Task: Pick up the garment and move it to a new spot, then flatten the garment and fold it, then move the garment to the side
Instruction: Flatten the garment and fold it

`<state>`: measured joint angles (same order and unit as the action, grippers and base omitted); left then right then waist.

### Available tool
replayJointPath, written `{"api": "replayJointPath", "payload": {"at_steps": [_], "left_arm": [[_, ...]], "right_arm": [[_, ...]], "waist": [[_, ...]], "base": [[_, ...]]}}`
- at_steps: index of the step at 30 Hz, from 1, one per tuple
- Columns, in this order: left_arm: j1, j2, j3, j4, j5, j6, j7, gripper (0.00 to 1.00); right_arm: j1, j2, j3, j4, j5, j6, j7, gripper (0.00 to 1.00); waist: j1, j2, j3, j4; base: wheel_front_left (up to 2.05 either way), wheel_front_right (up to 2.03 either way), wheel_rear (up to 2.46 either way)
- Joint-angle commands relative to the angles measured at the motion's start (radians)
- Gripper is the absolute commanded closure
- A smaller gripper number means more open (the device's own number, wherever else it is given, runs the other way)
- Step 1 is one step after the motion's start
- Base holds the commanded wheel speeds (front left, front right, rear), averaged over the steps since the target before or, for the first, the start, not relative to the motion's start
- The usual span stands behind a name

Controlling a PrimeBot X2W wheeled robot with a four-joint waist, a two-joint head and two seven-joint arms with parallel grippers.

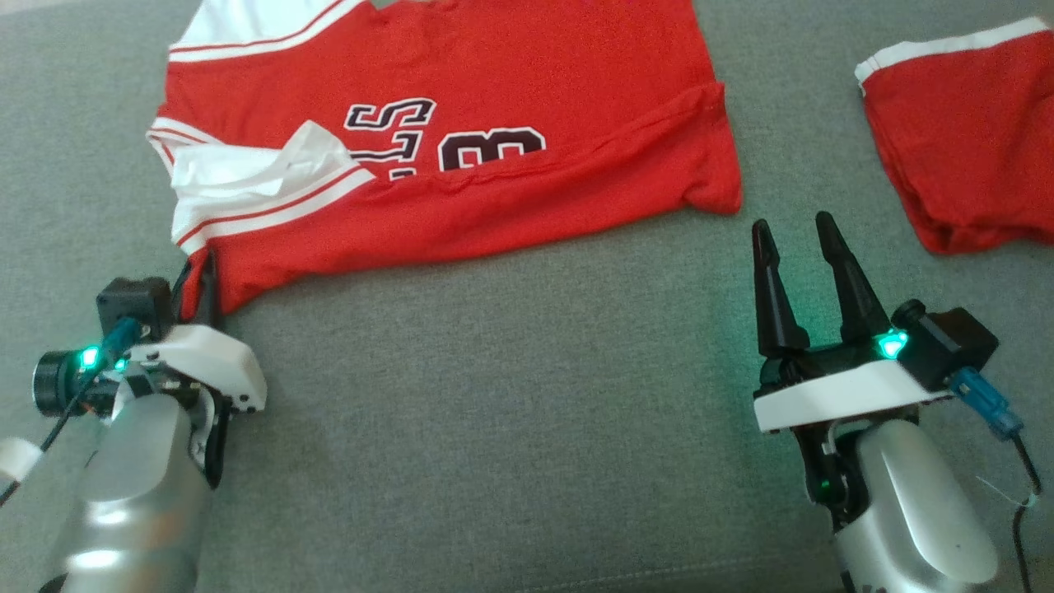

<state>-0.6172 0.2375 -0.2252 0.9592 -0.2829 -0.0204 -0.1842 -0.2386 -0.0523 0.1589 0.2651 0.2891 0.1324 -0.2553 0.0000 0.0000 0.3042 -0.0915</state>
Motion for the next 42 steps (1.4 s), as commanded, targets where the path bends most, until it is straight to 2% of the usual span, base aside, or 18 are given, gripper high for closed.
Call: {"api": "replayJointPath", "payload": {"at_steps": [1, 7, 10, 13, 16, 23, 35, 37, 38, 42], "left_arm": [[-0.003, 0.033, 0.026, -0.016, -0.001, 0.007, -0.032, 1.00], [0.005, 0.019, 0.030, -0.204, 0.018, 0.001, -0.076, 1.00], [0.040, 0.018, 0.034, -0.338, 0.041, -0.006, -0.077, 1.00], [0.070, 0.014, 0.025, -0.405, 0.058, -0.017, -0.077, 1.00], [0.080, 0.010, 0.021, -0.427, 0.065, -0.019, -0.077, 1.00], [0.089, -0.011, -0.002, -0.446, 0.078, -0.032, -0.077, 1.00], [0.078, -0.037, -0.009, -0.456, 0.084, -0.045, -0.078, 1.00], [0.076, -0.039, -0.007, -0.456, 0.084, -0.046, -0.078, 1.00], [0.076, -0.040, -0.005, -0.456, 0.084, -0.046, -0.078, 1.00], [0.085, -0.031, 0.004, -0.429, 0.083, -0.046, -0.078, 1.00]], "right_arm": [[-0.025, 0.002, 0.015, -0.019, -0.010, -0.002, -0.006, 0.00], [-0.057, 0.002, -0.009, 0.060, -0.054, -0.002, 0.021, 0.00], [-0.100, 0.002, -0.041, 0.105, -0.061, -0.002, 0.090, 0.00], [-0.157, 0.002, -0.079, 0.170, -0.095, -0.002, 0.172, 0.00], [-0.197, 0.002, -0.094, 0.216, -0.099, -0.002, 0.216, 0.00], [-0.325, 0.002, -0.148, 0.413, -0.185, -0.002, 0.328, 0.00], [-0.425, 0.002, -0.161, 0.601, -0.356, -0.002, 0.385, 0.00], [-0.429, 0.002, -0.164, 0.619, -0.374, -0.002, 0.397, 0.89], [-0.431, 0.002, -0.167, 0.624, -0.378, -0.002, 0.396, 1.00], [-0.427, 0.002, -0.189, 0.632, -0.395, -0.002, 0.366, 1.00]], "waist": [[0.0000, 0.0000, -0.016, 0.008], [0.0000, 0.0000, -0.057, 0.039], [0.0000, 0.0000, -0.062, 0.053], [0.0000, 0.0000, -0.063, 0.069], [0.0000, 0.0000, -0.061, 0.079], [0.0000, 0.0000, -0.051, 0.111], [0.0000, 0.0000, -0.019, 0.151], [0.0000, 0.0000, -0.016, 0.152], [0.0000, 0.0000, -0.016, 0.152], [0.0000, 0.0000, -0.031, 0.139]], "base": [[0.00, 0.00, 0.00], [0.00, 0.00, 0.00], [0.00, 0.00, 0.00], [0.00, 0.00, 0.00], [0.00, 0.00, 0.00], [0.00, 0.00, 0.00], [0.00, 0.00, 0.00], [0.00, 0.00, 0.00], [0.00, 0.00, 0.00], [0.00, 0.00, 0.00]]}}
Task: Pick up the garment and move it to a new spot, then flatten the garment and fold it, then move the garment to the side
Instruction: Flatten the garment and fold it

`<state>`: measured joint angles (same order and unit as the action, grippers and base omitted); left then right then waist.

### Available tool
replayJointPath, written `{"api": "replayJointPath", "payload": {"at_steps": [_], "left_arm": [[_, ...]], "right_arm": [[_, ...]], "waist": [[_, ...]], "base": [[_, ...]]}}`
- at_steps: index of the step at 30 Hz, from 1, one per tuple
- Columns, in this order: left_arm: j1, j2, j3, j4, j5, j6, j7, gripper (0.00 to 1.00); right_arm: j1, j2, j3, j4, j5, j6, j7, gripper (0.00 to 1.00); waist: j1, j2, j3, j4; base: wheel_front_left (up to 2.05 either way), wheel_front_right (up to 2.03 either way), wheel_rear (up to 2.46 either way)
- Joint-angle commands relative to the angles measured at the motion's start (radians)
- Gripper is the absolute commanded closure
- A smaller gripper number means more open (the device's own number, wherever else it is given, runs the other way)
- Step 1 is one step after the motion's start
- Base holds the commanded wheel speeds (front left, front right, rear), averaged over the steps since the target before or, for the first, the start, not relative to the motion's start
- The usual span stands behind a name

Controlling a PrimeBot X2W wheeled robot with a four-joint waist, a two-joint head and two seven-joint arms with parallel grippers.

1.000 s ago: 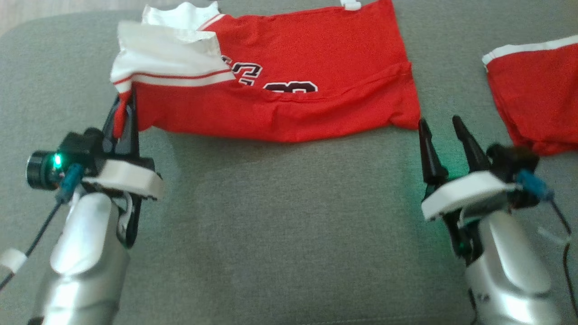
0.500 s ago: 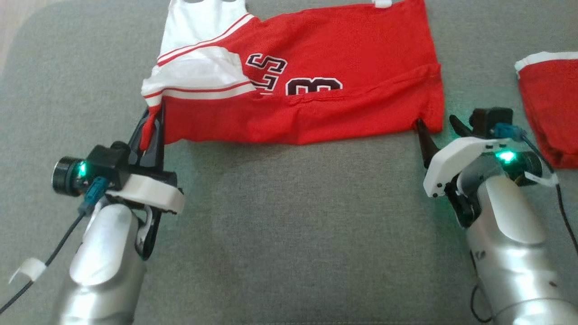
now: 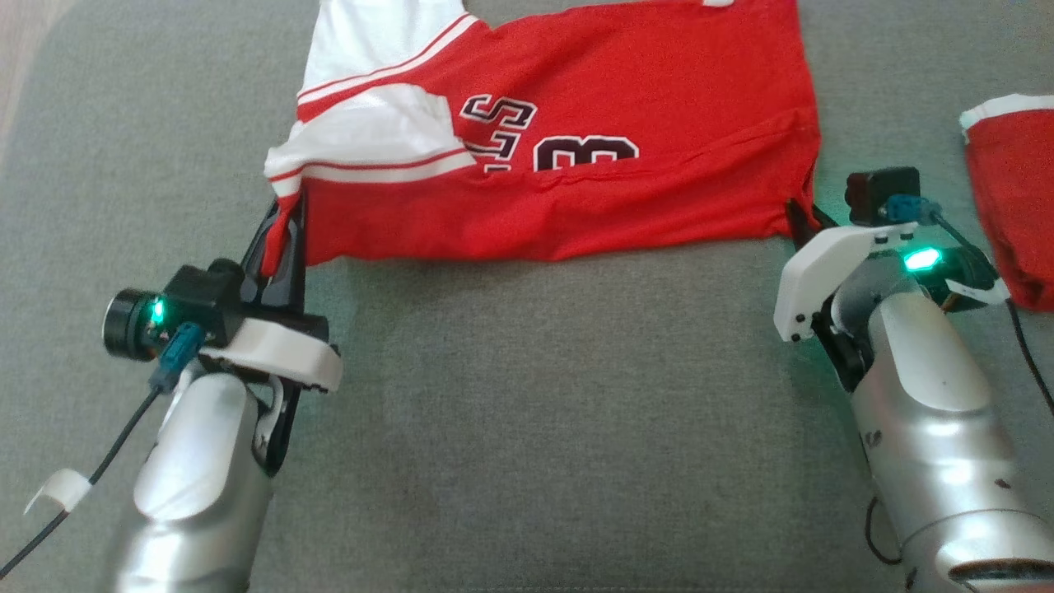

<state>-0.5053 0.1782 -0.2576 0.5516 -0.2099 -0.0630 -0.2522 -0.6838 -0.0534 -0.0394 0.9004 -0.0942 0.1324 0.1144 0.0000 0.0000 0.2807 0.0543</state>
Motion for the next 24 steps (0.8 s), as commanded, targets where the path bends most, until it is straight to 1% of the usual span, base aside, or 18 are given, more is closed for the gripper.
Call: {"api": "replayJointPath", "payload": {"at_steps": [1, 7, 12, 18, 24], "left_arm": [[-0.023, 0.032, 0.038, -0.011, 0.009, -0.003, -0.009, 1.00], [0.012, 0.061, 0.039, 0.047, 0.009, -0.006, -0.008, 1.00], [0.057, 0.079, 0.032, 0.081, 0.003, -0.010, 0.002, 1.00], [0.122, 0.092, 0.016, 0.087, -0.010, -0.023, 0.041, 1.00], [0.229, 0.121, -0.013, 0.046, -0.024, -0.037, 0.111, 1.00]], "right_arm": [[0.022, 0.003, 0.004, -0.004, -0.017, -0.002, -0.014, 1.00], [0.053, 0.003, -0.056, -0.024, -0.048, -0.002, -0.049, 1.00], [0.101, 0.003, -0.082, -0.057, -0.056, -0.002, -0.035, 1.00], [0.178, 0.003, -0.046, -0.103, 0.001, -0.002, 0.048, 1.00], [0.304, 0.003, -0.007, -0.249, 0.052, -0.002, 0.165, 1.00]], "waist": [[0.0000, 0.0000, -0.014, -0.011], [0.0000, 0.0000, -0.067, -0.043], [0.0000, 0.0000, -0.120, -0.065], [0.0000, 0.0000, -0.167, -0.082], [0.0000, 0.0000, -0.214, -0.094]], "base": [[0.00, 0.00, 0.00], [0.00, 0.00, 0.00], [0.00, 0.00, 0.00], [0.00, 0.00, 0.00], [0.00, 0.00, 0.00]]}}
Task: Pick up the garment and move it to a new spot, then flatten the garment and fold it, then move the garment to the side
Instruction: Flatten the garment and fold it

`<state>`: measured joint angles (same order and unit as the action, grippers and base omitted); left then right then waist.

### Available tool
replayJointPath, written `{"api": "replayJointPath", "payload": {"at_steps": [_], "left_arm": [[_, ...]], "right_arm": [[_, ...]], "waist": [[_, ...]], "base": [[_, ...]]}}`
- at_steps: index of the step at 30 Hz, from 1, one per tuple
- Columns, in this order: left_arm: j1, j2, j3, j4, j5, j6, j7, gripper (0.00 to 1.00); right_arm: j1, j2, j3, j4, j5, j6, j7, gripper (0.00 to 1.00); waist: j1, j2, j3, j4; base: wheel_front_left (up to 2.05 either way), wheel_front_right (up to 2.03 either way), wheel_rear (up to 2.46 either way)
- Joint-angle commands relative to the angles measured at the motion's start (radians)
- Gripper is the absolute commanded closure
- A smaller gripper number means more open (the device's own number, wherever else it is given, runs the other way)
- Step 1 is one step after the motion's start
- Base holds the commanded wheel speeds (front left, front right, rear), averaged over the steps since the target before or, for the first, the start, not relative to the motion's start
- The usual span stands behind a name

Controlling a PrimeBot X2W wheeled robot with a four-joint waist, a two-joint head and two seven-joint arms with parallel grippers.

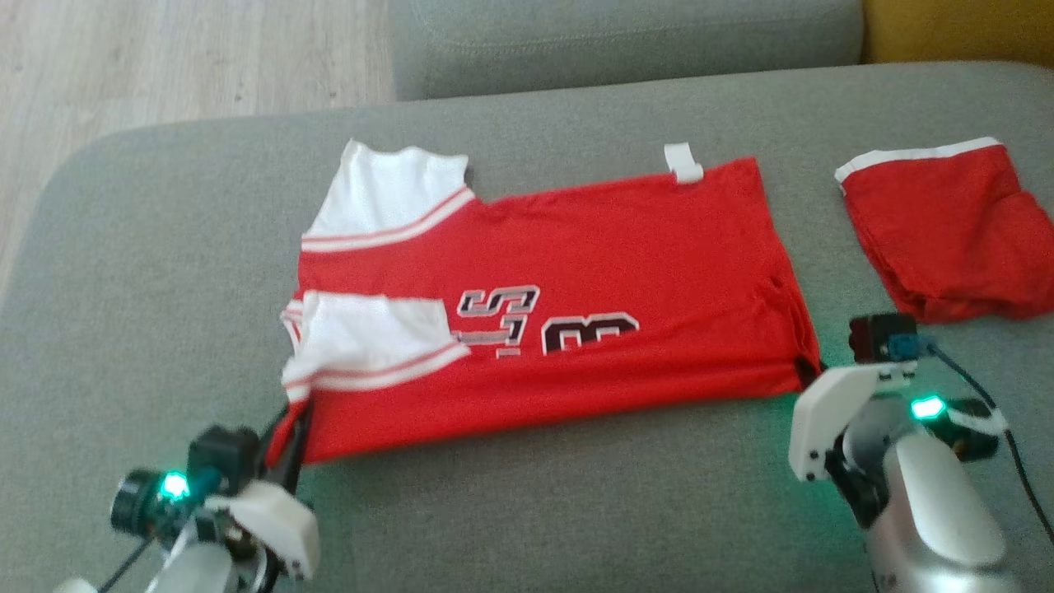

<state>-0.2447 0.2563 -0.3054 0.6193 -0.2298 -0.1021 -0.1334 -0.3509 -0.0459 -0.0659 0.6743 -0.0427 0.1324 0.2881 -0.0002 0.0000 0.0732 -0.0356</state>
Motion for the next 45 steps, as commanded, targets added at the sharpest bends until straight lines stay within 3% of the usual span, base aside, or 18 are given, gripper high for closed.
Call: {"api": "replayJointPath", "payload": {"at_steps": [1, 11, 12, 13, 15, 17, 18, 21, 25, 29, 37, 41, 45], "left_arm": [[-0.013, 0.049, 0.031, -0.035, -0.006, 0.000, 0.005, 1.00], [0.078, 0.064, 0.018, -0.170, -0.036, 0.013, 0.097, 1.00], [0.079, 0.061, 0.015, -0.175, -0.037, 0.014, 0.101, 1.00], [0.078, 0.058, 0.012, -0.179, -0.038, 0.014, 0.104, 1.00], [0.076, 0.055, 0.008, -0.186, -0.038, 0.018, 0.108, 1.00], [0.077, 0.055, 0.006, -0.193, -0.040, 0.024, 0.112, 0.28], [0.078, 0.056, 0.006, -0.194, -0.039, 0.029, 0.118, 0.00], [0.067, 0.055, 0.024, -0.223, -0.039, 0.061, 0.093, 0.00], [0.050, 0.033, 0.070, -0.283, -0.051, 0.112, -0.019, 0.00], [0.038, -0.009, 0.113, -0.347, -0.089, 0.119, -0.107, 0.00], [0.002, -0.028, 0.125, -0.425, -0.066, 0.086, -0.128, 0.00], [-0.076, 0.007, 0.115, -0.412, -0.043, 0.051, -0.124, 0.00], [-0.201, 0.069, 0.082, -0.349, -0.039, 0.005, -0.031, 0.00]], "right_arm": [[-0.005, -0.004, 0.024, -0.056, 0.008, -0.002, 0.010, 1.00], [0.181, -0.004, 0.011, -0.344, 0.088, -0.002, 0.097, 1.00], [0.188, -0.004, 0.006, -0.360, 0.093, -0.002, 0.089, 0.36], [0.193, -0.004, 0.002, -0.372, 0.102, -0.002, 0.081, 0.00], [0.198, -0.004, -0.006, -0.390, 0.114, -0.002, 0.058, 0.00], [0.195, -0.004, -0.010, -0.409, 0.127, -0.002, 0.007, 0.00], [0.192, -0.004, -0.006, -0.413, 0.129, -0.002, -0.012, 0.00], [0.179, -0.004, 0.013, -0.432, 0.172, -0.002, -0.105, 0.00], [0.173, -0.004, 0.056, -0.449, 0.209, -0.002, -0.249, 0.00], [0.172, -0.004, 0.082, -0.443, 0.220, -0.002, -0.362, 0.00], [0.145, -0.004, 0.126, -0.417, 0.260, -0.002, -0.446, 0.00], [0.123, -0.004, 0.149, -0.422, 0.274, -0.002, -0.464, 0.00], [0.105, -0.004, 0.159, -0.438, 0.291, -0.002, -0.480, 0.00]], "waist": [[0.0002, 0.0000, -0.012, -0.005], [0.0002, 0.0000, -0.004, -0.001], [0.0002, 0.0000, -0.002, -0.001], [0.0002, 0.0000, 0.000, -0.001], [0.0002, 0.0000, 0.003, -0.003], [0.0002, 0.0000, 0.004, -0.008], [0.0002, 0.0000, 0.005, -0.010], [0.0002, 0.0000, 0.009, -0.013], [0.0002, 0.0000, 0.012, -0.013], [0.0002, 0.0000, 0.015, -0.017], [0.0002, 0.0000, 0.047, -0.032], [0.0002, 0.0000, 0.088, -0.051], [0.0002, 0.0000, 0.147, -0.069]], "base": [[0.00, 0.00, 0.00], [0.00, 0.00, 0.00], [0.00, 0.00, 0.00], [0.00, 0.00, 0.00], [0.00, 0.00, 0.00], [0.00, 0.00, 0.00], [0.00, 0.00, 0.00], [0.00, 0.00, 0.00], [0.00, 0.00, 0.00], [0.00, 0.00, 0.00], [0.00, 0.00, 0.00], [0.00, 0.00, 0.00], [0.00, 0.00, 0.00]]}}
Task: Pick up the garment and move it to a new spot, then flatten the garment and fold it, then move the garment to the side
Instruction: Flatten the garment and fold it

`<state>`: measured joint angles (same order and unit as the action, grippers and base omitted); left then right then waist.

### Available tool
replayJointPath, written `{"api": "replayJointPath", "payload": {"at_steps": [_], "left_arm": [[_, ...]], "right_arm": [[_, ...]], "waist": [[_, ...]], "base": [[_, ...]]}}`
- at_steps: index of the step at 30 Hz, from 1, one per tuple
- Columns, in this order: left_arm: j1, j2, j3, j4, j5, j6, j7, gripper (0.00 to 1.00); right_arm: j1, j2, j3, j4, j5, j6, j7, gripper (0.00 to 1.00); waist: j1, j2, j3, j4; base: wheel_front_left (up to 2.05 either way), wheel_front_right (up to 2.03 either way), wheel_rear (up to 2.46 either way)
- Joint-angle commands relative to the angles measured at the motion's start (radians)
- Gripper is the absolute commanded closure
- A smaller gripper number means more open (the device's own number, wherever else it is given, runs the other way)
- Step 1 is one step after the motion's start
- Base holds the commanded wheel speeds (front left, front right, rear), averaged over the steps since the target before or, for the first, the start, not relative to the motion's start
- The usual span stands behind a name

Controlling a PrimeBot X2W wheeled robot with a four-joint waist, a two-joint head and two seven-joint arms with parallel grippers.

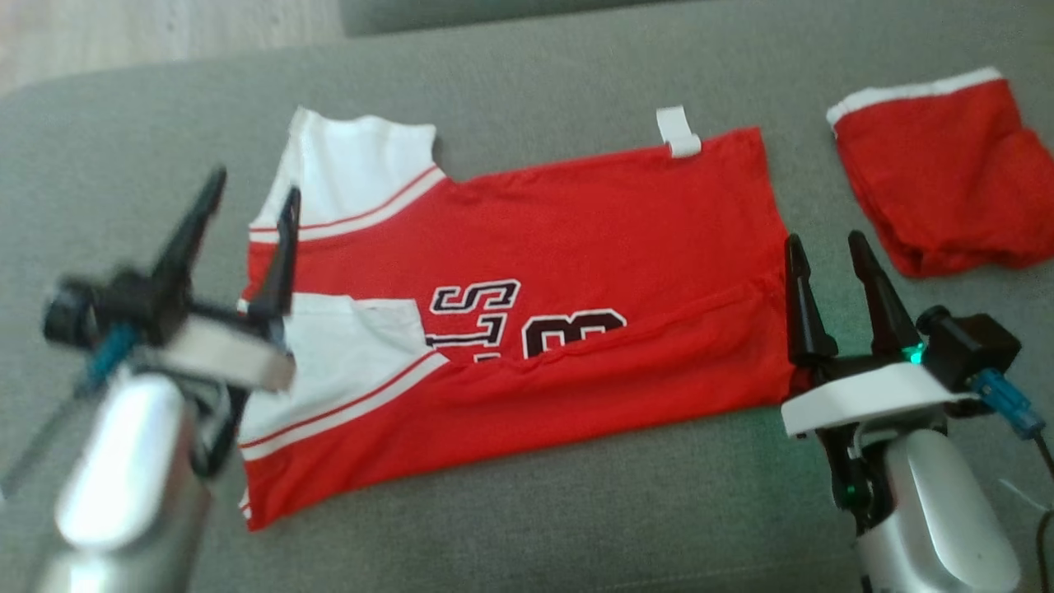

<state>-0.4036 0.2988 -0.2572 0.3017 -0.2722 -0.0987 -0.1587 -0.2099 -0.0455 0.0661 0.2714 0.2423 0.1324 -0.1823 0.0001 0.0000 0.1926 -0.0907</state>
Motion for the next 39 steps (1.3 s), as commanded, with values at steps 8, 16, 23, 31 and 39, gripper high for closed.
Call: {"api": "replayJointPath", "payload": {"at_steps": [8, 16, 23, 31, 39], "left_arm": [[-0.322, 0.168, -0.069, 0.177, -0.115, -0.031, 0.276, 0.00], [-0.501, 0.287, -0.192, 0.309, -0.319, -0.032, 0.408, 0.00], [-0.594, 0.318, -0.273, 0.385, -0.411, -0.032, 0.404, 0.00], [-0.655, 0.337, -0.369, 0.450, -0.468, -0.032, 0.382, 0.00], [-0.683, 0.331, -0.458, 0.451, -0.539, -0.032, 0.362, 1.00]], "right_arm": [[-0.079, -0.005, 0.068, -0.044, 0.023, -0.002, -0.028, 0.00], [-0.117, -0.005, 0.098, -0.049, 0.040, -0.002, -0.047, 0.00], [-0.132, -0.005, 0.100, -0.047, 0.060, -0.002, -0.060, 0.00], [-0.144, -0.005, 0.107, -0.062, 0.066, -0.002, -0.066, 0.00], [-0.143, -0.005, 0.103, -0.062, 0.054, -0.002, -0.065, 0.00]], "waist": [[-0.0001, 0.0000, 0.149, -0.064], [-0.0001, 0.0000, 0.246, -0.116], [-0.0001, 0.0000, 0.301, -0.130], [-0.0001, 0.0000, 0.333, -0.142], [-0.0001, 0.0000, 0.346, -0.142]], "base": [[0.00, 0.00, 0.00], [0.00, 0.00, 0.00], [0.00, 0.00, 0.00], [0.00, 0.00, 0.00], [0.00, 0.00, 0.00]]}}
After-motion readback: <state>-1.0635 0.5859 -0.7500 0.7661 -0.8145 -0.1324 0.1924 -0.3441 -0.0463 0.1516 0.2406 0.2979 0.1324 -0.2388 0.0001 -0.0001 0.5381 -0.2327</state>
